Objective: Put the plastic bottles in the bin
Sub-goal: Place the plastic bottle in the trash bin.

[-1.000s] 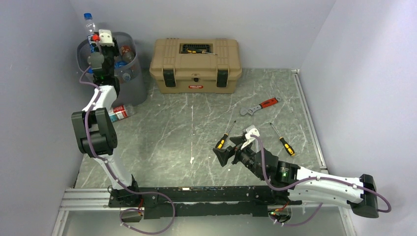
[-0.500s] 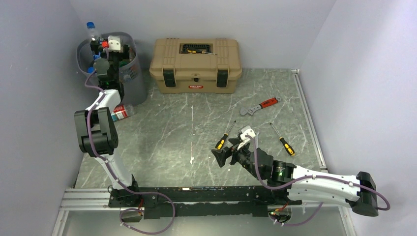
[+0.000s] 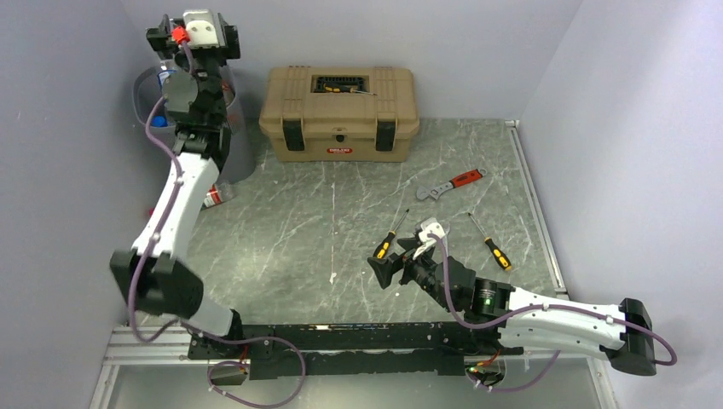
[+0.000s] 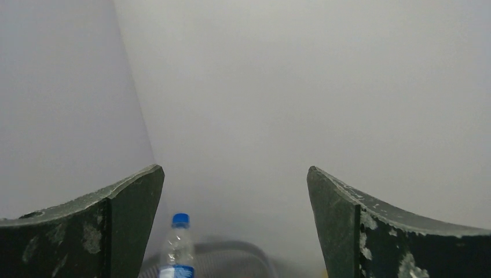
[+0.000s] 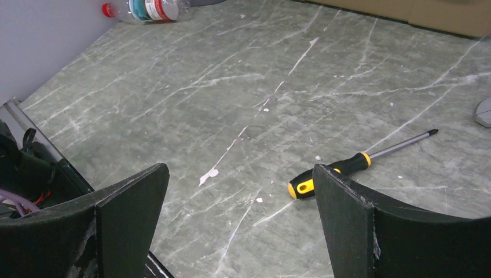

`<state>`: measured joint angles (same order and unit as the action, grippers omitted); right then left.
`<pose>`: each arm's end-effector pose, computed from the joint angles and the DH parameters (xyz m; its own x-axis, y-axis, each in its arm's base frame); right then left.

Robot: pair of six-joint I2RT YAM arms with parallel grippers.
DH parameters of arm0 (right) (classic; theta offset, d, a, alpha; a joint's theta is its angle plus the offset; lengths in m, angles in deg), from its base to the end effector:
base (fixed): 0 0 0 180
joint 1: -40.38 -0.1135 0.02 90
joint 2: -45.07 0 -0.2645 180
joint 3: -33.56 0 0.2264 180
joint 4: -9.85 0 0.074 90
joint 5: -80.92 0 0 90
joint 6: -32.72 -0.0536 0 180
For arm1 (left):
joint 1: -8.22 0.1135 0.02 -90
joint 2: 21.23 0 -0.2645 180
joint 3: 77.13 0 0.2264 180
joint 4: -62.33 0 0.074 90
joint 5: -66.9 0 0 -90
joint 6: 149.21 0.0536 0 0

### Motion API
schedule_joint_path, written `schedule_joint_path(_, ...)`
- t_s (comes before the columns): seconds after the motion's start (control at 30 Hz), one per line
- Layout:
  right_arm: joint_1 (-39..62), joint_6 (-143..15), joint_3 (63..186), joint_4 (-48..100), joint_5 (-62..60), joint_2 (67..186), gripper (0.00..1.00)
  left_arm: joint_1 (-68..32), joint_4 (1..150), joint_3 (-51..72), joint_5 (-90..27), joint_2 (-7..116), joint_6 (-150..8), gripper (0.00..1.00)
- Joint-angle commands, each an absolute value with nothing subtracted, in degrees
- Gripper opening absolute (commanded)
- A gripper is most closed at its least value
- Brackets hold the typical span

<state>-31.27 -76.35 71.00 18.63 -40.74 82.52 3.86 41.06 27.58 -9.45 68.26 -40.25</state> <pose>0.0754 0.1379 0.2560 -0.2561 0.1113 -0.9602 -0.5935 0.7660 0.2471 0.3375 -0.0130 0.5124 0.5233 0.2767 -0.8059 -0.3017 0.9447 0.1285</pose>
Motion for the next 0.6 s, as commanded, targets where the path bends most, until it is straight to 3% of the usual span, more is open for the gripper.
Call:
schedule_joint_path(0.0, -31.07, -76.26, 72.55, 15.31, -42.30, 82.95, 0.99, 0.32, 65.88, 28.61, 8.53, 54.94, -55.07, 1.00)
schedule_joint_path(0.13, -30.95, -76.23, 73.42, 15.03, -42.12, 84.33, 0.99, 0.31, 89.23, 19.23, 4.69, 42.77, -77.57, 0.99)
schedule_joint_path(0.23, -30.89, -76.18, 74.21, 16.22, -42.16, 85.21, 0.99, 0.31, 89.11, 6.00, -4.12, 33.73, -82.14, 0.99)
schedule_joint_path(0.3, -30.90, -76.24, 74.40, 16.84, -42.26, 85.40, 0.99, 0.36, 91.42, -2.19, -3.22, 29.50, -88.64, 1.00)
schedule_joint_path(0.43, -30.90, -76.84, 74.01, 17.67, -42.89, 85.87, 0.99, 0.40, 108.97, -3.58, -1.79, 32.32, -102.72, 0.99)
schedule_joint_path(0.57, -30.90, -77.88, 73.55, 17.71, -42.86, 86.95, 0.99, 2.22, 112.19, -10.22, -3.17, 37.32, -115.79, 0.99)
